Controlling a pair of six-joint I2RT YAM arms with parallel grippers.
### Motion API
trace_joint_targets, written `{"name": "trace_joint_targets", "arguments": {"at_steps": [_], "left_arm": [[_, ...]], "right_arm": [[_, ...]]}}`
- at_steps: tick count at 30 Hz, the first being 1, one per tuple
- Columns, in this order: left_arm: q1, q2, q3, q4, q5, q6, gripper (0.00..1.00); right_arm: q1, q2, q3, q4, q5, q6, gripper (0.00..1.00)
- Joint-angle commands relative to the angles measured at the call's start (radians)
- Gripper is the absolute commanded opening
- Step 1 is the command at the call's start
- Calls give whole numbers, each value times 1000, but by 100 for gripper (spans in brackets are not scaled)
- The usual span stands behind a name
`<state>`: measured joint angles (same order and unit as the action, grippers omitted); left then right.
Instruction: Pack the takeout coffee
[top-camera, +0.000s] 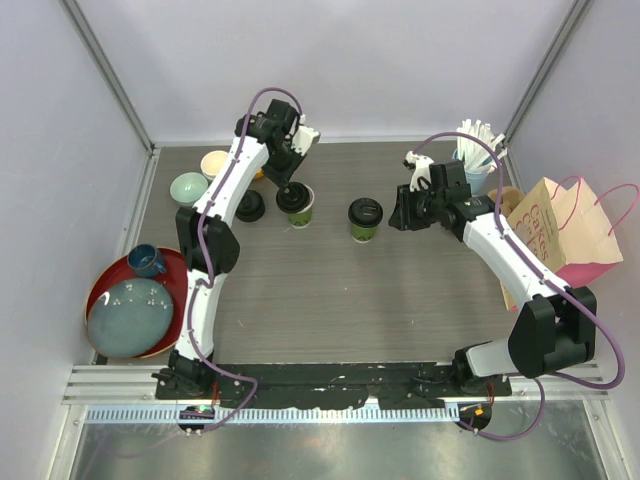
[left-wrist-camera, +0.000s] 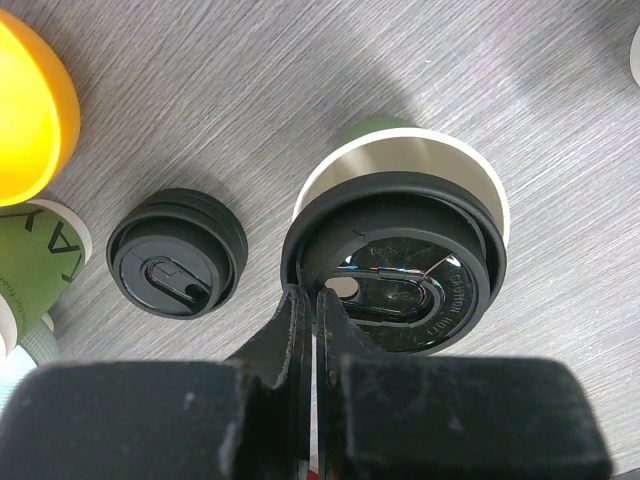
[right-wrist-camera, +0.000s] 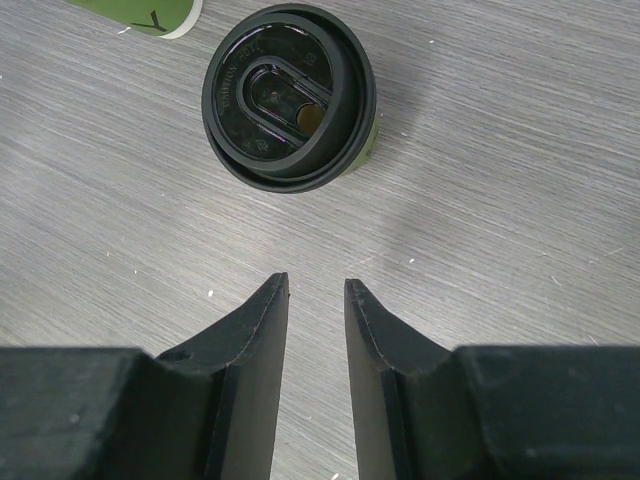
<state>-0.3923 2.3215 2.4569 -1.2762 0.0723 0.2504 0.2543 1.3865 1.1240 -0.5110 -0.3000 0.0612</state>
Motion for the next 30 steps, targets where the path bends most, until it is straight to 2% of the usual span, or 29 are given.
{"name": "trace_joint_targets", "arguments": {"at_steps": [1,10,30], "left_arm": [[-3,-42,51,14,18,-3,0],[-17,-25,82,15,47,-14,0],[-26,65,105,6,-43,32,0]], "right_arm": [[7,-7,26,-3,9,-9,35],[11,-9,25,-3,13,-12,35],[20,-6,23,-9,15,-17,35]]}}
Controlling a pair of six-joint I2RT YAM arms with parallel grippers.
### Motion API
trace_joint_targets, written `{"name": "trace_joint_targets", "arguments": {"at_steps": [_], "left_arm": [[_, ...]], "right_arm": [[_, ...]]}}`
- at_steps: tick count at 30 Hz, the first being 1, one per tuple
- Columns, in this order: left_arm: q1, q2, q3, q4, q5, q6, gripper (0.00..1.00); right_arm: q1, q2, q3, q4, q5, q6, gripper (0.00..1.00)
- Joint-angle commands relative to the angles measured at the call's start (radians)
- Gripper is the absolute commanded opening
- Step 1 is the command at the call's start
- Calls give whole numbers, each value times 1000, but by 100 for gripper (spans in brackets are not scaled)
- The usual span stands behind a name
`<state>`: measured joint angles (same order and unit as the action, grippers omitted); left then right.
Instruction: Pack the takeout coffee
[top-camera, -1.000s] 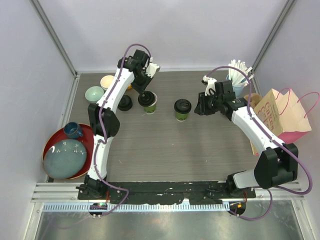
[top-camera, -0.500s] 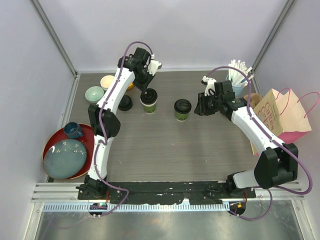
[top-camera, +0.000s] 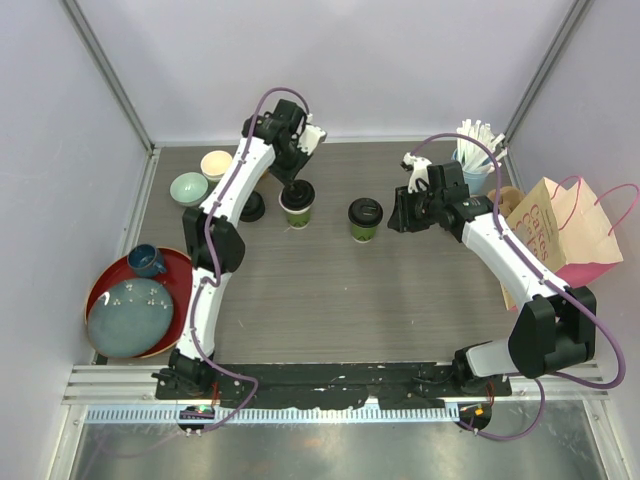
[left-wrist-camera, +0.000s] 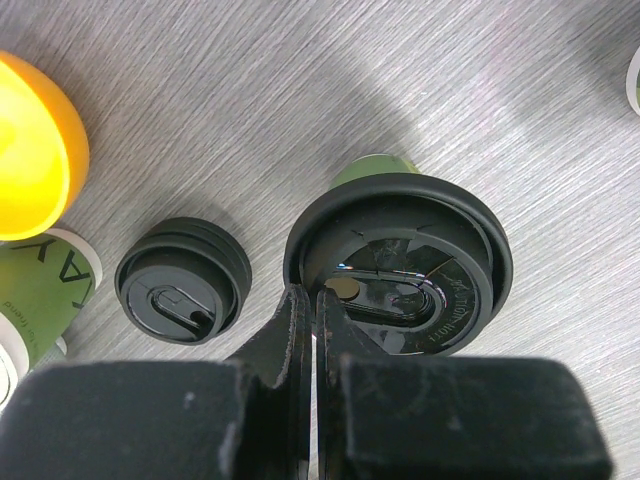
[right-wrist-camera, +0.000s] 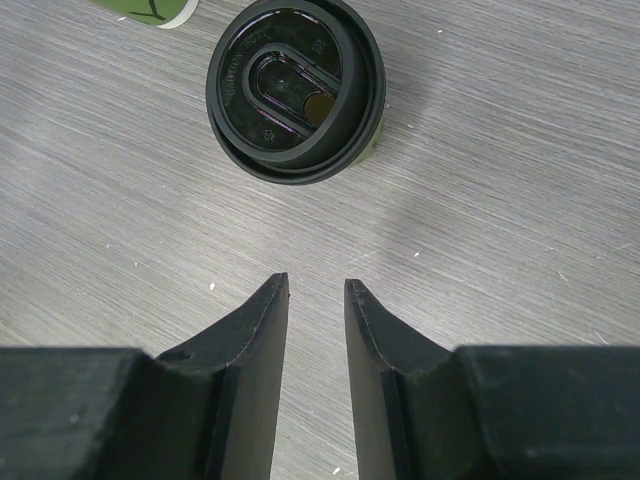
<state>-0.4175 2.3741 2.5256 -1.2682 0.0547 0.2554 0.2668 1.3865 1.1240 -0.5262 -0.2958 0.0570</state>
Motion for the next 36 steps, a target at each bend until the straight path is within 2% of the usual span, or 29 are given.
{"name": "trace_joint_targets", "arguments": {"at_steps": [1,6,16,27,36], "left_arm": [[-1,16,36,-3,-26,28,0],[-3,1,44,-17,-4,25,0],[-3,-124,30,7,-12,25,0],[-1,-73,9,-36,-32,53,0],[0,-19,55,-31,-32,59,0]], "right_arm": [[8,-6,25,5,11,-13,35],[9,-3,25,3,12,-14,35],[14,2,28,-3,12,-19,35],[17,-3,28,-8,12,-20,35],[23,-1,26,-9,17,-22,35]]}}
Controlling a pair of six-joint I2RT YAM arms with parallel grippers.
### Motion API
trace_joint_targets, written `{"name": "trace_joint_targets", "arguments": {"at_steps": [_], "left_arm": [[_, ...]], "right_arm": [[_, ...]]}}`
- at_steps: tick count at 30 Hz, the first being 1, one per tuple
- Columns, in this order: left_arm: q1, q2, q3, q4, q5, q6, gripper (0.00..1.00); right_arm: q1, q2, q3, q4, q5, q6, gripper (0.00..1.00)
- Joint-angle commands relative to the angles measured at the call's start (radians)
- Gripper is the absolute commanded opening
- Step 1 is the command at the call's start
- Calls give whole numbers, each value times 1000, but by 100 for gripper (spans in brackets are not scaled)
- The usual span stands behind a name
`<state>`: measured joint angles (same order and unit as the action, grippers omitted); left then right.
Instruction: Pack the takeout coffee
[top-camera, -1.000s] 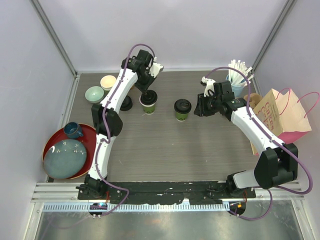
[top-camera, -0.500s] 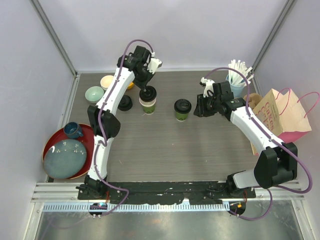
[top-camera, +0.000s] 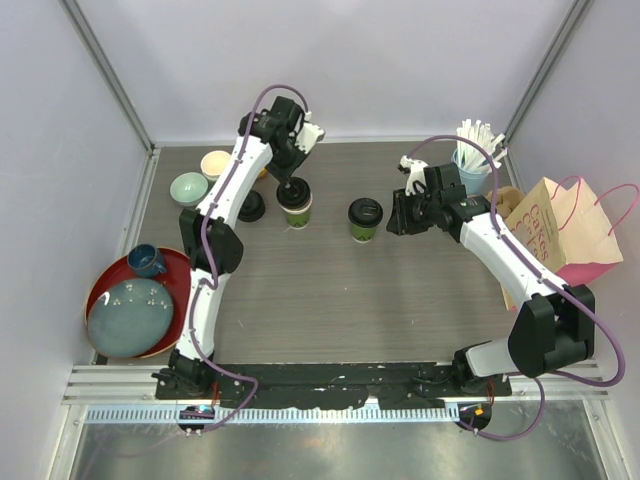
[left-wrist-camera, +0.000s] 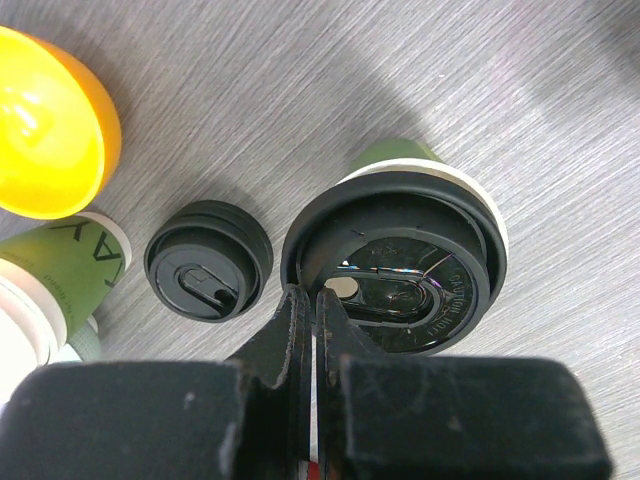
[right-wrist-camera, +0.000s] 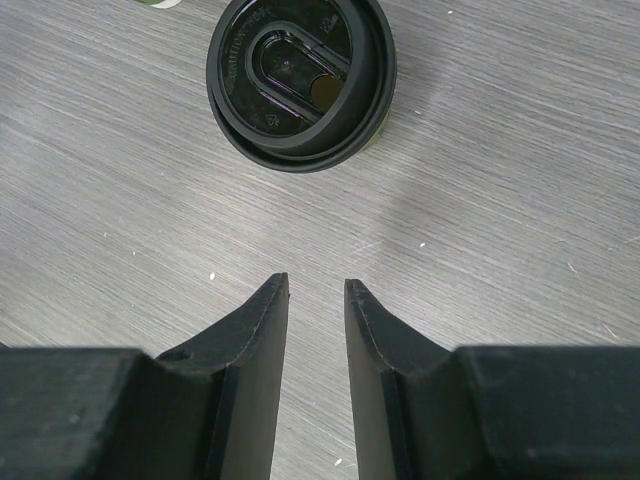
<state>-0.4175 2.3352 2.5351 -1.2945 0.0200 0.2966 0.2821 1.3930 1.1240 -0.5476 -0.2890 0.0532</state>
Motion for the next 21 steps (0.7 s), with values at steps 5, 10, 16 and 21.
{"name": "trace_joint_targets", "arguments": {"at_steps": [5,10,16,21], "left_arm": [[0,46,47,-6,17,16,0],[-1,50,44,-11,49,19,0],[-6,42,31,-48,55,36,0],[-6,52,30,-86,40,52,0]], "right_arm": [[12,-6,26,11,13,-18,35],[15,-2,26,11,16,-19,35],[20,0,26,9,16,-24,35],[19,3,26,9,16,-21,35]]}}
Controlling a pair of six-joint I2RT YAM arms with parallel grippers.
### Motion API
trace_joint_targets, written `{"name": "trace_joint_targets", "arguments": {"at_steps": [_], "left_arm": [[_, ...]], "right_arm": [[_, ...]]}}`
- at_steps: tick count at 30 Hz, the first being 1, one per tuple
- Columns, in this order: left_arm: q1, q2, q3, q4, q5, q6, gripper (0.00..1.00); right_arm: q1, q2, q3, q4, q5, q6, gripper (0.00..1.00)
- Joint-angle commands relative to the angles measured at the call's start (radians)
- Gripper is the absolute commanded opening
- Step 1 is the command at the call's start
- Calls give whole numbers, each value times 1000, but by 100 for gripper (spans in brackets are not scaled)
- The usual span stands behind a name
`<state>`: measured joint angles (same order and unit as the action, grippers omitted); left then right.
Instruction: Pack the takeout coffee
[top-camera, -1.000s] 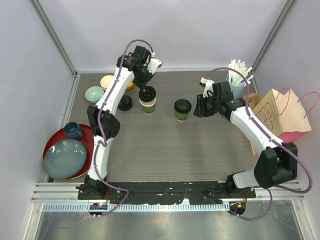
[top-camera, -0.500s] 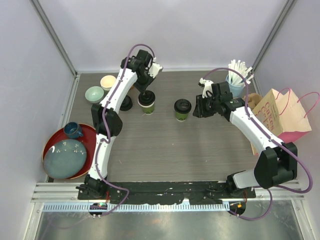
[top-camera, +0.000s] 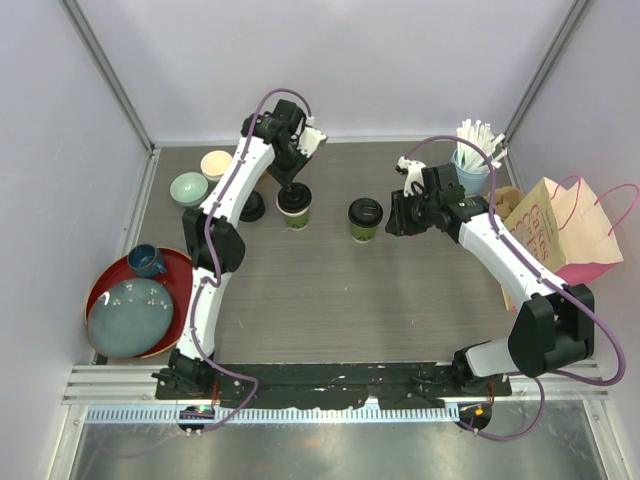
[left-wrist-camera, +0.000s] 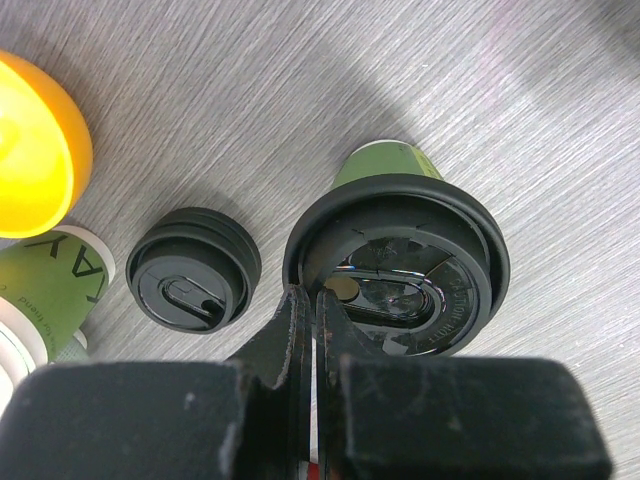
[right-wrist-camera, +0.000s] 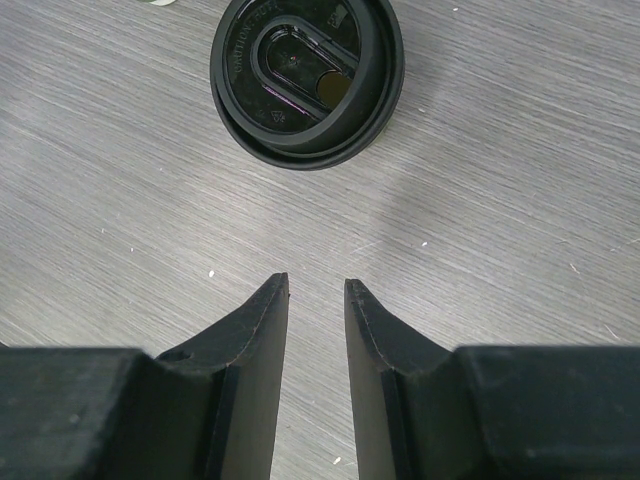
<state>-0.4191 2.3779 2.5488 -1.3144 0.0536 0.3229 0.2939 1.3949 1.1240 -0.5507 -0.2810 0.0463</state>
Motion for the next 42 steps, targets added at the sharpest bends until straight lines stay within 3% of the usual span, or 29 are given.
{"name": "trace_joint_targets", "arguments": {"at_steps": [1,28,36,42], "left_arm": [[-4,10,14,-69,5,25,0],[-66,-6,-65,-155,117,68,0],[-78,-36,-111,-148,54,76,0],[-83,-51,-116,-170,86,74,0]], "right_arm": [[8,0,25,9,8,-16,35],[16,-10,31,6,9,-19,35],[14,-14,36,3,6,-22,35],[16,-14,36,1,6,-22,35]]}}
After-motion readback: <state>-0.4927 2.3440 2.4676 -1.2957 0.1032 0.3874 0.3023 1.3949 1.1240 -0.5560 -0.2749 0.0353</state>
